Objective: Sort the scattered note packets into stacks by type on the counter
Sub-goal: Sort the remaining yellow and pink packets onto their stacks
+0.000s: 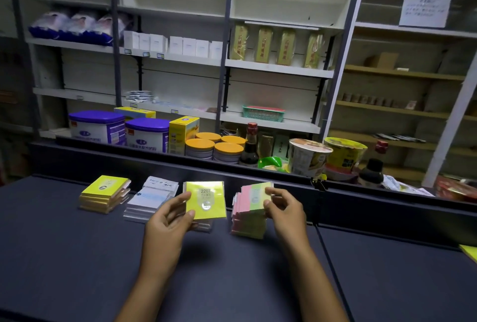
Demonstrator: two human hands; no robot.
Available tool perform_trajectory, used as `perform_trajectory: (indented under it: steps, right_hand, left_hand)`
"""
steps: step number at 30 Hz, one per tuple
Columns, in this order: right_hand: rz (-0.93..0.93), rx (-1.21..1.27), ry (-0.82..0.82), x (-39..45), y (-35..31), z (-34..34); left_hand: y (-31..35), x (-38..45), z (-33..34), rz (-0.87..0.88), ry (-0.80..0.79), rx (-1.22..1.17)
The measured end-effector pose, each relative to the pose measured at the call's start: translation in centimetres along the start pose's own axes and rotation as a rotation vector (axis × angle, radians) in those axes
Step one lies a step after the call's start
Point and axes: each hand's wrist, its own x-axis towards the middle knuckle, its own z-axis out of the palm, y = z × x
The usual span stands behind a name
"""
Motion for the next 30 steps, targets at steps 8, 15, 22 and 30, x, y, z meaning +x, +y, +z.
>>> perform_trajectory:
  steps: [8,15,22,30]
  right_hand:
    - [-0.054,-0.406,0.039,1.0,0.9,1.4]
    - [-0.070,-0.594,0.026,0.8,0.6,2.1]
    - [-0.201,-0.814,-0.004,-1.1,-1.3,1.4]
    - [-0.327,-1.079,-0.208,-4.8,-4.4,2.2]
  left_hand:
    - [-1.1,2.8,-1.7,-0.027,-0.044,0.011]
    - [-1.4,3.4,-3.2,-0.050,-0.086,0.032]
    - [0.0,2.4,-4.5,-0.054,-0.116,0.035]
    - [3.7,-0.4,-7.3,0.004,-0.074,0.096]
